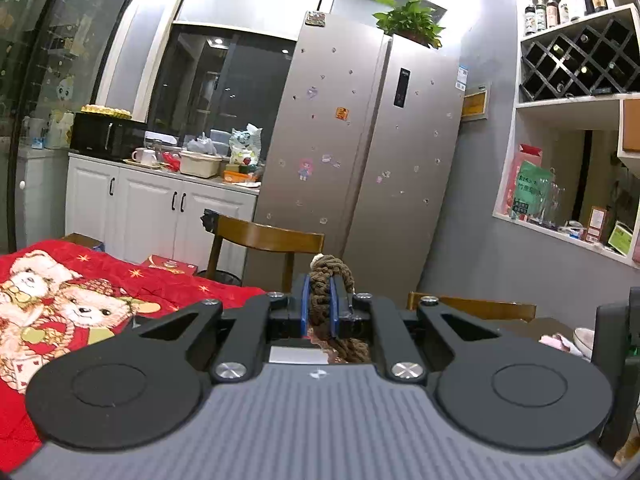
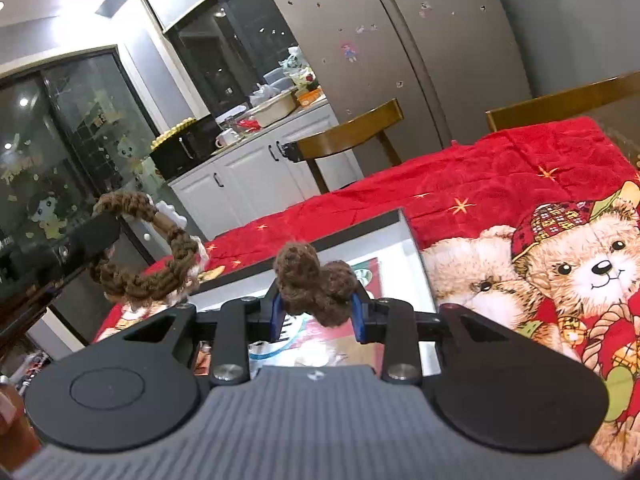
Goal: Organize objects
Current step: 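Lift both brown crochet items and carry them over the black box, then lower the crochet ring into the box and open the left tool while the right tool releases its piece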
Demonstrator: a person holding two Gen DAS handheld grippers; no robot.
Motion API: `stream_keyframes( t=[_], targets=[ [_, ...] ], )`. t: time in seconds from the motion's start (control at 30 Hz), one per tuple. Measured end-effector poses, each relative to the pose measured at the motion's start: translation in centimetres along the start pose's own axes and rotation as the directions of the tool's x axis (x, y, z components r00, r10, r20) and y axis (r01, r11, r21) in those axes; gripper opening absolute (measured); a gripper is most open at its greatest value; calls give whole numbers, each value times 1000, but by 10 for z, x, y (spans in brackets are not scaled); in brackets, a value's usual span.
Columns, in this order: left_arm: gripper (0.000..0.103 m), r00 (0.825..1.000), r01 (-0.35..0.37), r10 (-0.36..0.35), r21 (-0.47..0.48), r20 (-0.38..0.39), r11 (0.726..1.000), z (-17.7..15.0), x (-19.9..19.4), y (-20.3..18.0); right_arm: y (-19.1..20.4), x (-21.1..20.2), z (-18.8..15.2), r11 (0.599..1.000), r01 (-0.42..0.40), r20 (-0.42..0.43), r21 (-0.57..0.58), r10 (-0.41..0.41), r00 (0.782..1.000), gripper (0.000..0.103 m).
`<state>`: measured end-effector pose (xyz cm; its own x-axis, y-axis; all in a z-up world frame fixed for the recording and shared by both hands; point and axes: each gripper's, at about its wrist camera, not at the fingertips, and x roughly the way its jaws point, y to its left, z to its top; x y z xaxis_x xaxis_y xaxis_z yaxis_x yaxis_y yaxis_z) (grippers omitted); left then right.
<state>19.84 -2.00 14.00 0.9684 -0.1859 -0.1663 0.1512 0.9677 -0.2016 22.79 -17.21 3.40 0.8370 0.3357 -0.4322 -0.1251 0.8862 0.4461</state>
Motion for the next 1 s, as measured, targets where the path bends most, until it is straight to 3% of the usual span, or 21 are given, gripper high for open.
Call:
stream_keyframes(
  t=[0.2, 0.43, 0.67, 1.0],
  targets=[
    [13, 997, -25, 29, 46, -76, 999, -35, 18, 12, -12, 14, -8, 1000, -5, -35, 16, 5, 999, 36],
    [13, 989, -57, 66, 77, -130, 995, -72, 37, 19, -5, 22, -25, 997, 16, -24, -77, -18, 1000, 36],
    [13, 986, -76, 91, 107, -140, 991, -88, 43, 21, 6, 14, -30, 990, -7, -8, -143, 6, 1000, 36],
    [13, 977, -97, 116, 110, -180, 989, -96, 52, 26, 7, 22, -28, 989, 20, -102, -144, -35, 994, 37]
  ],
)
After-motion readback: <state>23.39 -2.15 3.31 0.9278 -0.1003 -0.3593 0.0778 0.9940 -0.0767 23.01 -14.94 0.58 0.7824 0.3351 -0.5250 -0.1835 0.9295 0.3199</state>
